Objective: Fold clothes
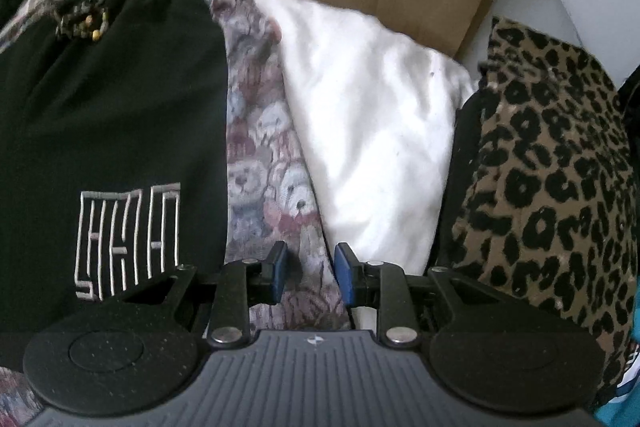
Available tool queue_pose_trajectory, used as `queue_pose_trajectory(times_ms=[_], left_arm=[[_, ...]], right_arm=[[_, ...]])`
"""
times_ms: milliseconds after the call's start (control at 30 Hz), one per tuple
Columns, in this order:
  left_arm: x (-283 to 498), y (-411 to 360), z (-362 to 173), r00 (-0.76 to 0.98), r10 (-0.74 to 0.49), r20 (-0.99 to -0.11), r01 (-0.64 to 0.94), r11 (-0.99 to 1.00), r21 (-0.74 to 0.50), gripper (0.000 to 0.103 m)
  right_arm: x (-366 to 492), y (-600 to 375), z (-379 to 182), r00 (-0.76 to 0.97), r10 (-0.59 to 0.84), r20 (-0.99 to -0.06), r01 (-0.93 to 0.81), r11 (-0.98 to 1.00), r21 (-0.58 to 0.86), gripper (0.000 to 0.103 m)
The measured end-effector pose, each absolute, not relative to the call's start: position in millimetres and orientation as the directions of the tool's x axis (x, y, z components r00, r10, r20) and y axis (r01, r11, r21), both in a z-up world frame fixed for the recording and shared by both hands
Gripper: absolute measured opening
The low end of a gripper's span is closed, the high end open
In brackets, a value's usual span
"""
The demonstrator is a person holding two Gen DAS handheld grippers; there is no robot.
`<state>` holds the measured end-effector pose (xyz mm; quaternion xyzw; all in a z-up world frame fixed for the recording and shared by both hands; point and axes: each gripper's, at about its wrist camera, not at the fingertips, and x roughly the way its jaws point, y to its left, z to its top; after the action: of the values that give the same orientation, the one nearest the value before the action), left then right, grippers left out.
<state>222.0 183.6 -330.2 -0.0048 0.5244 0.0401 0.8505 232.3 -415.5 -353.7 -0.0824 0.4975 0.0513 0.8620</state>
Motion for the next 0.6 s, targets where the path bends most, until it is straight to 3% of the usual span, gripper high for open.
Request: queue_pose_trajectory(times_ms=[200, 533, 600], left_arm=[[221.7, 196.0, -328.5, 0.454, 0.092, -0.886, -0.129, 0.991, 0.037, 0.030], [220.7, 200.3, -336.9, 0.432, 0.094, -0.897, -0.157, 0.987, 0.028, 0.030], [219.9, 199.5, -337.0, 0.433, 0.097, -0.896, -0.149, 0.988, 0.035, 0.030]], right_arm=[[250.4, -423.2, -348.6, 0.537, -0.031, -0.843, -0.102, 0.990, -0.102, 0.032], [245.3, -412.1, -366.9, 0.497, -0.014, -0.868, -0.144, 0.985, -0.099, 0.032], [244.2, -411.2, -370.0, 0.487, -0.014, -0.873, -0.151, 0.983, -0.101, 0.028]])
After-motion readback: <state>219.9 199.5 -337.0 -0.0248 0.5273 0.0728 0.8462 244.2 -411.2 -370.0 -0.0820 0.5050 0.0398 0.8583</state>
